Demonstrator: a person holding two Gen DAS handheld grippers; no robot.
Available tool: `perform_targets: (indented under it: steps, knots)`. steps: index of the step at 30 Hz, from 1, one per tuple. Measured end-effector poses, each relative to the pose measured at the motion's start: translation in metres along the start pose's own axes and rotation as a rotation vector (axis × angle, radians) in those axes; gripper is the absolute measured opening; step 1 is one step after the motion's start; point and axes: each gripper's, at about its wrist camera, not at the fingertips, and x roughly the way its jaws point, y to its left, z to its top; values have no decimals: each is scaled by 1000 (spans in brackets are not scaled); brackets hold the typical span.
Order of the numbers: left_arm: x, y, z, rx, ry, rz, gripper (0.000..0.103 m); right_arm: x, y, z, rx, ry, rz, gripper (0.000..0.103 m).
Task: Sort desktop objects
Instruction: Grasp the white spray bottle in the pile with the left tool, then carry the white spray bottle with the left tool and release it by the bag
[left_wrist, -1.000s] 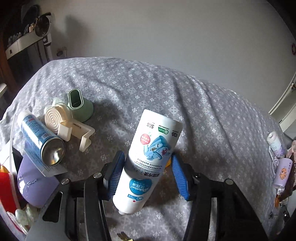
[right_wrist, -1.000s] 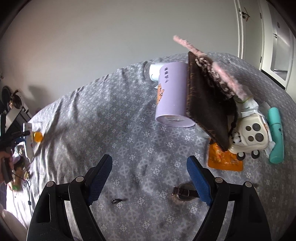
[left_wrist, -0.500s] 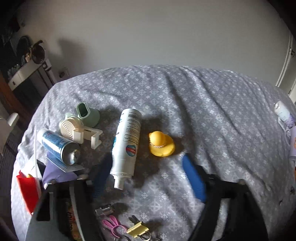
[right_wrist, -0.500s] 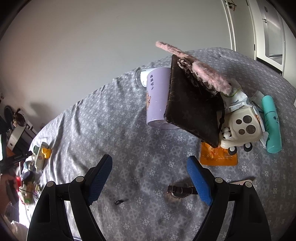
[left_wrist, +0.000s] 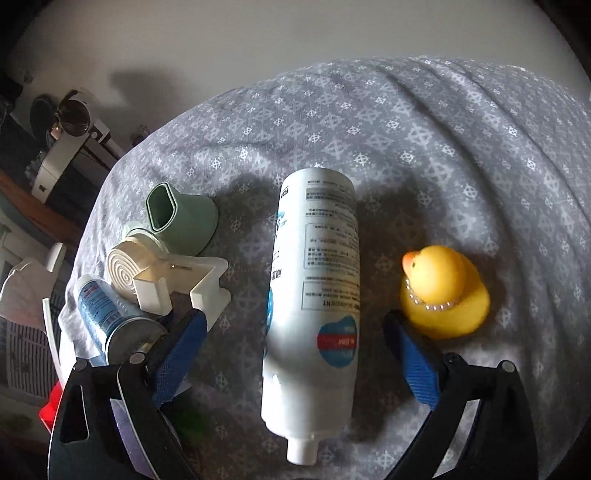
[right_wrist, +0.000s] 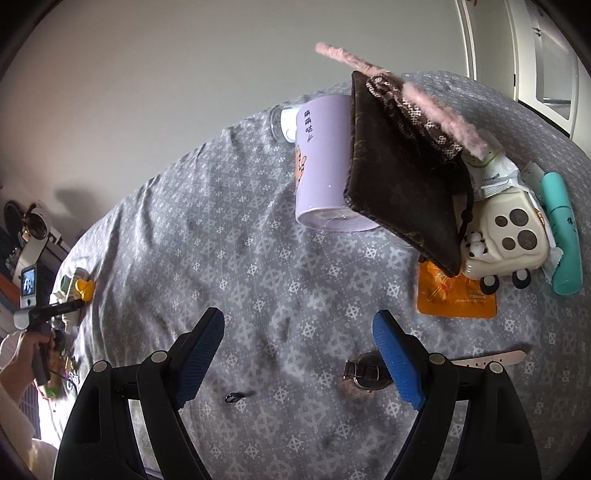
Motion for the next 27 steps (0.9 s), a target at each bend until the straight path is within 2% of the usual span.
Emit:
perform_targets:
  steps: [2, 3, 4, 5, 6, 9, 13, 17, 22, 27]
  knots:
    - [0, -1, 3, -6, -17, 15, 96, 1, 2, 0, -10, -10, -10, 82]
    - [-2, -2, 3, -2, -30, 20, 85, 1, 2, 1, -13, -16, -12, 82]
    - [-6, -4, 4, 7, -43, 28, 57, 1, 2, 1, -14, -19, -13, 82]
    - [-8, -5, 4, 19, -35, 8, 45, 2, 1, 2, -8, -19, -14, 82]
    - [-8, -4, 4, 16, -11, -1, 44, 3, 0, 2, -1, -16, -14, 82]
    - [-19, -1, -2, 25, -12, -39, 44, 3, -8, 2, 45, -7, -5, 82]
    - [-71, 2, -13, -5, -106, -94, 44, -10, -19, 4, 93, -51, -8, 82]
    - [-143, -17, -13, 19, -210, -180, 44, -32, -41, 3, 201, -121, -6, 82]
    - [-225, -68, -1, 82, -306, -350, 44, -55, -75, -2, 361, -188, -39, 82]
    - [-295, -163, 0, 193, -352, -558, 44, -89, -124, -17, 580, -297, -45, 82]
